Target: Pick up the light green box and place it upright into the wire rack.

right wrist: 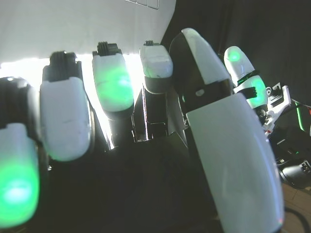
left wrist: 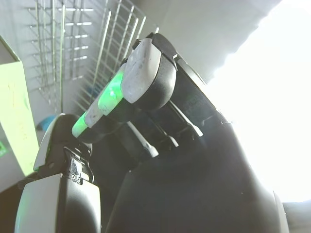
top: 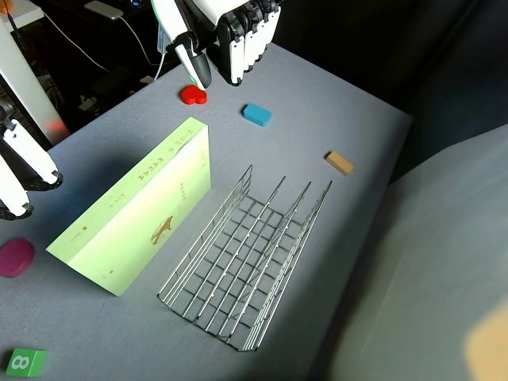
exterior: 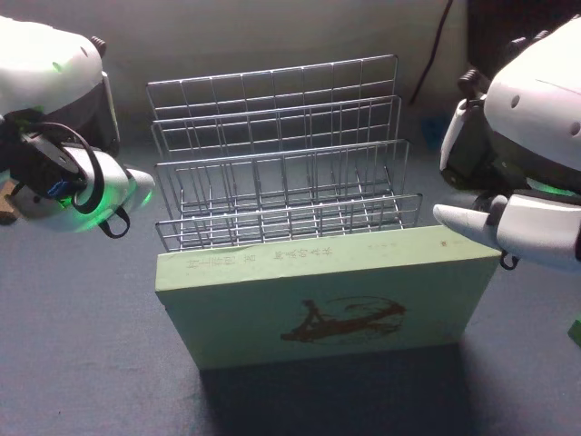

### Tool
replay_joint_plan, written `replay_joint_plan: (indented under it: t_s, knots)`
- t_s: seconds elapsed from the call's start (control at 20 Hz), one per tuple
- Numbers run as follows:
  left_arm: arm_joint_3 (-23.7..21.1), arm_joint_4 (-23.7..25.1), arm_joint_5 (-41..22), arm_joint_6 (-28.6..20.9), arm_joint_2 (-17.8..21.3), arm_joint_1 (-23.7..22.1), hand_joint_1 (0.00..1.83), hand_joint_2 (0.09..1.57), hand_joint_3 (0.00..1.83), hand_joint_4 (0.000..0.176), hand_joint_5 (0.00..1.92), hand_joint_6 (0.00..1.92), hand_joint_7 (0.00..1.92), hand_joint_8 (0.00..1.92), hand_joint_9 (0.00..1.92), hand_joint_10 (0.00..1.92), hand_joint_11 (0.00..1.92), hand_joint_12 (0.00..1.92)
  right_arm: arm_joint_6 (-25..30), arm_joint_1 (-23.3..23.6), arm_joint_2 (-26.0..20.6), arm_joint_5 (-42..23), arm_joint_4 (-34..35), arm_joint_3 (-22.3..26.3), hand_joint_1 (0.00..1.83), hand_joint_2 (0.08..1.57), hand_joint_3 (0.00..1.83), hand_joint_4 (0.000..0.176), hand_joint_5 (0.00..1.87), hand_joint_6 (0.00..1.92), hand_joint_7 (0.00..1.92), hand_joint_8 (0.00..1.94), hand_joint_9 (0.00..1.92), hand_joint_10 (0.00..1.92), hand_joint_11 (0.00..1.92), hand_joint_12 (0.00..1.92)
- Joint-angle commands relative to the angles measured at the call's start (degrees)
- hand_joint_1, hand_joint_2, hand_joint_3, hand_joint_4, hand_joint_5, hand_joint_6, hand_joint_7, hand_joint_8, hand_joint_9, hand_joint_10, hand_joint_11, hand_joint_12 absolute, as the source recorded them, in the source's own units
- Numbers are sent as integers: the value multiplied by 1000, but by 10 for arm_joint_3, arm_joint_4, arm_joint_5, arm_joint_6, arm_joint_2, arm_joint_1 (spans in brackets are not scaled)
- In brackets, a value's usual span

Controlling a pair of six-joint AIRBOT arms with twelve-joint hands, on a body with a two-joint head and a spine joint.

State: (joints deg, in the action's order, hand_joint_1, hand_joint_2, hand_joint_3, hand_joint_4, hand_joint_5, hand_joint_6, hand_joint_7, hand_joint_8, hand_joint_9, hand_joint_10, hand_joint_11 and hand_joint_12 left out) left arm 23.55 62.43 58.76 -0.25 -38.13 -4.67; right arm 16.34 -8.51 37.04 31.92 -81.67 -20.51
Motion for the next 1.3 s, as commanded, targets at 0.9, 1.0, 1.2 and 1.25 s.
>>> replay_joint_plan:
  t_s: [0.9,1.0,1.2,1.25]
  knots:
    - [55,50,-66,90,5,-2,230,1189,0,73,360,0,288,0,261,0,0,802,-12,7,200,99,60,-77,217,1044,0,2,115,0,119,1,91,1,0,757]
    - [67,50,-80,92,6,4,225,1185,0,74,359,0,289,1,265,2,10,813,-13,6,217,99,83,-91,353,1000,0,2,112,0,116,0,89,0,0,718]
    - [82,50,-94,93,8,13,211,1187,0,71,361,2,292,1,269,2,0,822,-28,16,244,104,139,-106,573,960,0,16,121,6,152,11,90,1,0,699]
    - [85,52,-96,93,9,15,211,1188,0,71,365,4,292,1,270,2,0,819,-35,18,256,110,150,-111,597,959,0,20,128,5,159,7,90,1,0,679]
